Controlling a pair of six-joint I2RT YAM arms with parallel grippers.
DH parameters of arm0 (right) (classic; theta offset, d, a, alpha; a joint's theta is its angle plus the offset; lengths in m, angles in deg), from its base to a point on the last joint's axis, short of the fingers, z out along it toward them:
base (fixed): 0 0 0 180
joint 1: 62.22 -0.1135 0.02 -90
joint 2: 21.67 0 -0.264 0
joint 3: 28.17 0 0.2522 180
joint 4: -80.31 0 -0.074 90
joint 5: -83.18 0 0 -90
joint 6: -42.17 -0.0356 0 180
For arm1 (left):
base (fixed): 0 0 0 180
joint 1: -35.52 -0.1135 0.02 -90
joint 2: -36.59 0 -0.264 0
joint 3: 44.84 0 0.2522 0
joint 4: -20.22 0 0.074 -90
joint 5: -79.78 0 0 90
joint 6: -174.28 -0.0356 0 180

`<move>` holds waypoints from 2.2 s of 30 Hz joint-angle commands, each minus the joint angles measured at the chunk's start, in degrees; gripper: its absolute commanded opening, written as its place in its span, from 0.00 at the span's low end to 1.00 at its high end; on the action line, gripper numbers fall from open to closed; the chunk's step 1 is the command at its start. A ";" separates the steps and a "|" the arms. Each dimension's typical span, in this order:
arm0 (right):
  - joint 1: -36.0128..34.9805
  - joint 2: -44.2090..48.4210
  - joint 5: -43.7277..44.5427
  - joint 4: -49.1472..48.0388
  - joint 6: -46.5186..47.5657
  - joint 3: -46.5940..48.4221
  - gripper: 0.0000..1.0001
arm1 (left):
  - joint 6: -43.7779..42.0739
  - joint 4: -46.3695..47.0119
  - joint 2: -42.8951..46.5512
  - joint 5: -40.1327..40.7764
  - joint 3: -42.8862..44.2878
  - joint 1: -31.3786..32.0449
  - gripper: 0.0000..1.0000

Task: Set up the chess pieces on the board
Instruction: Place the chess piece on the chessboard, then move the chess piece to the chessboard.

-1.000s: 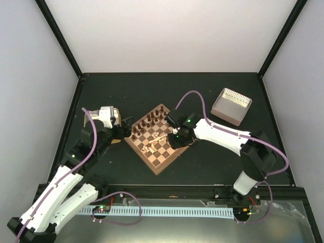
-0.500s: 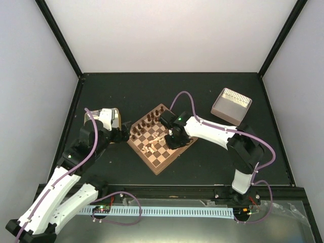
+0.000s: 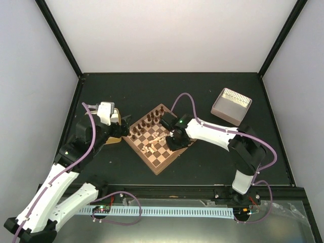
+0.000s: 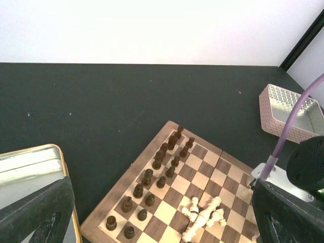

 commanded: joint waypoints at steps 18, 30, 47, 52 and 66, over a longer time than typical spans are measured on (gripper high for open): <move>-1.44 3.99 6.61 -5.49 0.19 -1.27 0.19 | -1.58 7.27 3.12 -1.39 -4.58 -3.83 0.98; -1.53 5.03 6.75 -4.18 0.36 -1.72 0.27 | -1.21 8.22 2.26 -5.94 -5.24 -7.98 0.99; -2.27 1.98 6.19 -4.11 0.26 -2.96 0.24 | -1.14 7.87 2.59 -7.25 -6.06 -8.72 0.99; -2.41 1.36 5.91 -4.55 0.43 -3.29 0.15 | -1.15 7.74 2.67 -7.11 -6.09 -8.81 0.99; -5.58 0.92 1.51 -5.50 2.80 -1.73 0.07 | -1.04 7.68 2.94 -7.17 -6.09 -9.29 0.99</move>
